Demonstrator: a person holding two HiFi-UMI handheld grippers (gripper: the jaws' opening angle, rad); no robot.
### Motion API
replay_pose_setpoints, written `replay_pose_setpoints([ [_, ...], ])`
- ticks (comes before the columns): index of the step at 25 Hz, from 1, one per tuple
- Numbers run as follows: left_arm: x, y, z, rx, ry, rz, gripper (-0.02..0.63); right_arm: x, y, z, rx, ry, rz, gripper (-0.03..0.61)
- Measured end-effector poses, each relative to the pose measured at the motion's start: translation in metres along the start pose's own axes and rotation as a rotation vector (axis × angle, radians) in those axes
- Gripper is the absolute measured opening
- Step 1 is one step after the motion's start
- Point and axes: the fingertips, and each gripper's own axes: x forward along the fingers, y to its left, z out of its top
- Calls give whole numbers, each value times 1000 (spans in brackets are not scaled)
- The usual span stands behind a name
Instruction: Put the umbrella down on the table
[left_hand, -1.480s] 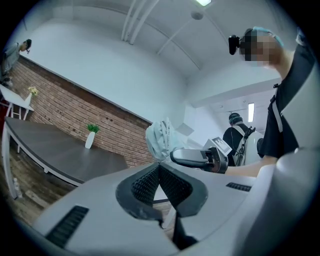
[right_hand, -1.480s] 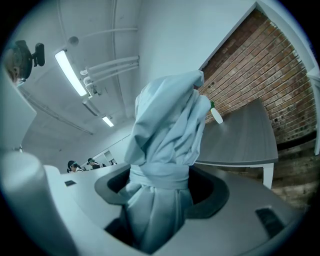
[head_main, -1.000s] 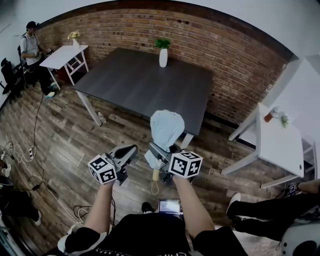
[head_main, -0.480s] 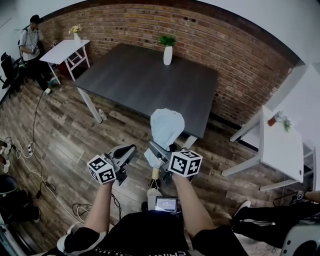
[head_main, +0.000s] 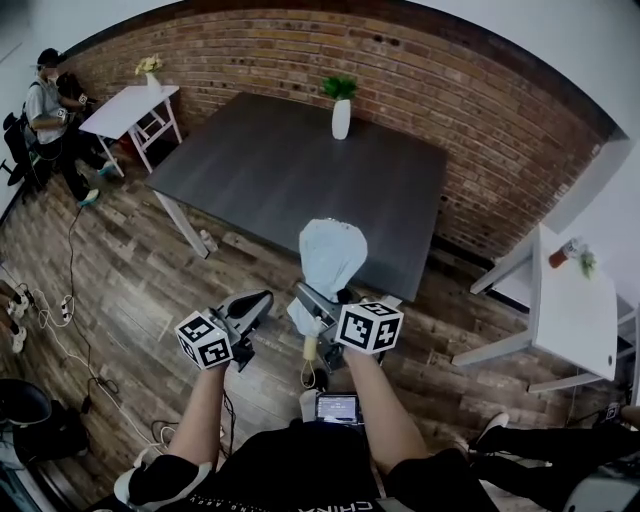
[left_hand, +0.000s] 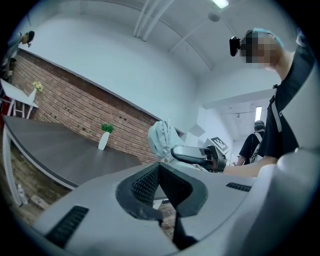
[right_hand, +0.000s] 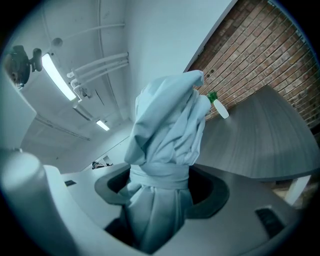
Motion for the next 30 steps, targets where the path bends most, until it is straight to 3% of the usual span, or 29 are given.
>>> replay_pose_setpoints([
  [11,65,66,33,15,-1,6,2,53,-56,63,7,7,9,302],
  [30,126,121,50,13,5,60,2,100,-115,110,23,27,48,301],
])
